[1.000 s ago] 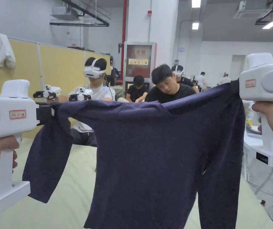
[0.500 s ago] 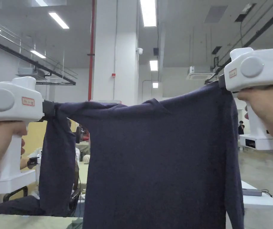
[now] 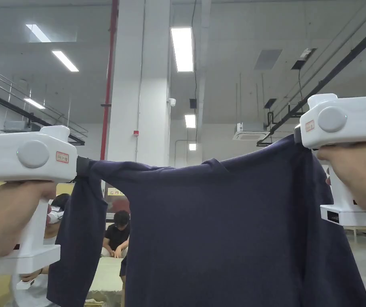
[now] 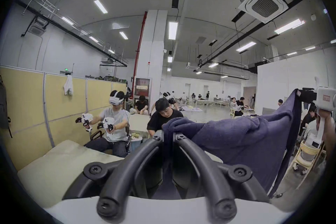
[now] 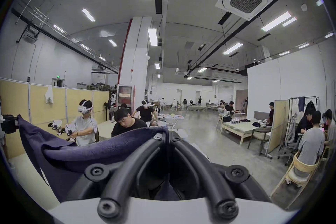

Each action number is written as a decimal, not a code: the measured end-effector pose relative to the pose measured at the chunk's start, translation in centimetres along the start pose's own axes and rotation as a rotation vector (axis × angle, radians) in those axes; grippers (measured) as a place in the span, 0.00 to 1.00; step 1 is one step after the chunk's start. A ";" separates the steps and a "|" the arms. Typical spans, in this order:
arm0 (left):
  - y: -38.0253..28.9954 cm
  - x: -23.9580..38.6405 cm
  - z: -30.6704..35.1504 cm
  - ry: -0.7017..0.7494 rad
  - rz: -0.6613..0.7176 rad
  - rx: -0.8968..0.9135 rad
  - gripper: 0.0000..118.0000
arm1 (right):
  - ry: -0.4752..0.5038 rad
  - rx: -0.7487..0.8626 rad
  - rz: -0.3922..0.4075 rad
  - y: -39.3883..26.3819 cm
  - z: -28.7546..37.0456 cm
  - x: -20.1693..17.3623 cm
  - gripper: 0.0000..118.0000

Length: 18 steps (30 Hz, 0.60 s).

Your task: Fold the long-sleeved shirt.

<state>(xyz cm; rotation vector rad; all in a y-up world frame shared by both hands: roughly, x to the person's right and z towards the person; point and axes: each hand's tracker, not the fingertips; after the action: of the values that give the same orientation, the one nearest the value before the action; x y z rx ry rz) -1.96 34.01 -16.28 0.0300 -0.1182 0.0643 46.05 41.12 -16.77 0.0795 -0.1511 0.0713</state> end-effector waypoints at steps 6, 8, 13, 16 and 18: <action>-0.6 0.3 -7.2 0.016 -0.021 0.000 0.09 | 0.007 -0.018 -0.014 -1.9 -7.1 -0.2 0.11; -1.2 0.2 -9.5 0.020 -0.001 -0.001 0.09 | 0.009 -0.025 -0.014 -2.8 -9.4 -0.5 0.11; -3.5 -0.2 -14.8 0.035 -0.007 0.004 0.09 | 0.024 -0.032 -0.021 -5.9 -15.1 -1.2 0.11; -5.2 -0.8 -17.3 0.036 0.002 0.004 0.09 | 0.026 -0.037 -0.032 -7.9 -17.6 -1.6 0.11; -6.8 -1.1 -18.8 0.038 0.003 0.004 0.09 | 0.028 -0.045 -0.036 -9.9 -19.5 -2.2 0.11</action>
<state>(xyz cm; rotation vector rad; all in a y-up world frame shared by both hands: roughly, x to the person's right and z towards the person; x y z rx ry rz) -0.44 27.79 -35.26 0.0326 -0.0802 0.0679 47.53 32.81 -37.01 0.0364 -0.1229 0.0326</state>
